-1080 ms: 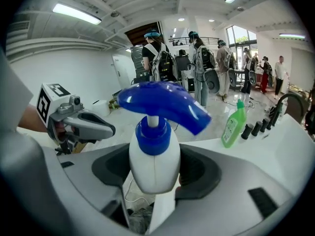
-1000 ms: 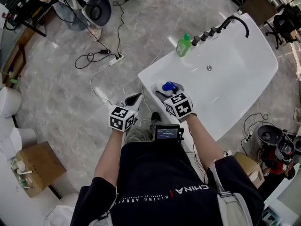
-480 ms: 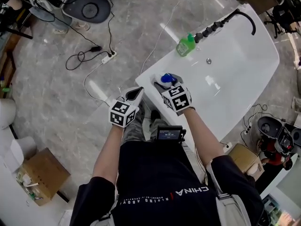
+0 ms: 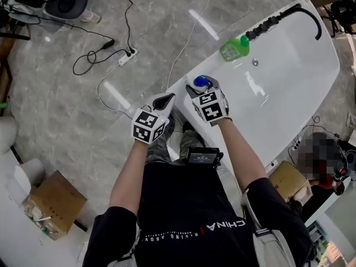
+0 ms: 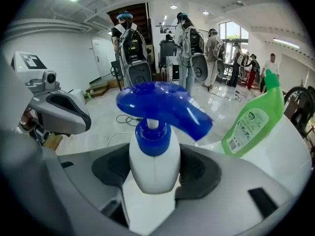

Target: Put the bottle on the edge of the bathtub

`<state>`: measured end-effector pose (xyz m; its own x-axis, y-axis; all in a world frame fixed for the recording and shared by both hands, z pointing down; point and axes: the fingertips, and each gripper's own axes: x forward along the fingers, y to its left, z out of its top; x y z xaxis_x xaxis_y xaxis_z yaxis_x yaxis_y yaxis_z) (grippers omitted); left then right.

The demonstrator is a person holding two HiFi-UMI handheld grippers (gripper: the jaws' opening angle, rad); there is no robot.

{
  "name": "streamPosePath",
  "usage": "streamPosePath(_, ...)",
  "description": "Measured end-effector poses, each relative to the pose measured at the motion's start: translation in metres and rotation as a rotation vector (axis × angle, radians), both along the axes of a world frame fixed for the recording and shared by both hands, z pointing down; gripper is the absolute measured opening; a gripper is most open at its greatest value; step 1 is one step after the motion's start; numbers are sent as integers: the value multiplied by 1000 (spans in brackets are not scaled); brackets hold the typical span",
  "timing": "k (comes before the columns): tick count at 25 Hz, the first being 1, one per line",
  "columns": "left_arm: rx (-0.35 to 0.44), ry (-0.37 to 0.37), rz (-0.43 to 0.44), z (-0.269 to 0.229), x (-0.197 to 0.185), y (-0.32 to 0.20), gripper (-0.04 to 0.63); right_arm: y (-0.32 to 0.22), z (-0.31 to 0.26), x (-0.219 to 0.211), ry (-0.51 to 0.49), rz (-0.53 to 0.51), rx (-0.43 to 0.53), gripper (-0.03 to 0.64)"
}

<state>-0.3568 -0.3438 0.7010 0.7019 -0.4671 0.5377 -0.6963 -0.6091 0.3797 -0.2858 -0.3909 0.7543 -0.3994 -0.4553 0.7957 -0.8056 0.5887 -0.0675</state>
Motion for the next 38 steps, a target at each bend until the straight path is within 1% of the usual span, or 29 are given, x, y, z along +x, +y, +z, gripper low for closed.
streamPosePath(3,-13,0,7,7,-4,-2,9,-4,5,-5,2,-5,12,273)
streamPosePath(8,-29,1,11,13,-9,-5,9,-8,5,-14,56,-54,57,275)
streamPosePath(14,-32,1,10,13,-14,-6,9,-6,8,-16,57,-59,66,278)
streamPosePath(19,-27,-3,8,-3,-14,-2,9,3,-3,-16,27,-78,40,339)
streamPosePath(23,-11,-8,8,-21,-10,-1,9,5,-18,-7,31,-62,47,359)
streamPosePath(27,2,-21,2,-28,-12,-1,9,7,-23,6,42,-34,34,368)
streamPosePath(30,16,-16,-14,-42,-6,2,9,22,-31,24,39,-8,6,367)
streamPosePath(32,34,-8,-24,-57,2,6,9,35,-44,35,20,9,-8,365)
streamPosePath(33,42,-5,-30,-65,5,10,9,42,-53,40,9,20,-11,360)
streamPosePath(34,48,-2,-36,-72,8,14,9,49,-62,44,0,31,-11,330)
streamPosePath(36,58,5,-50,-85,16,26,9,62,-80,52,-17,56,-6,241)
streamPosePath(38,66,10,-63,-95,26,40,9,75,-98,59,-31,66,6,129)
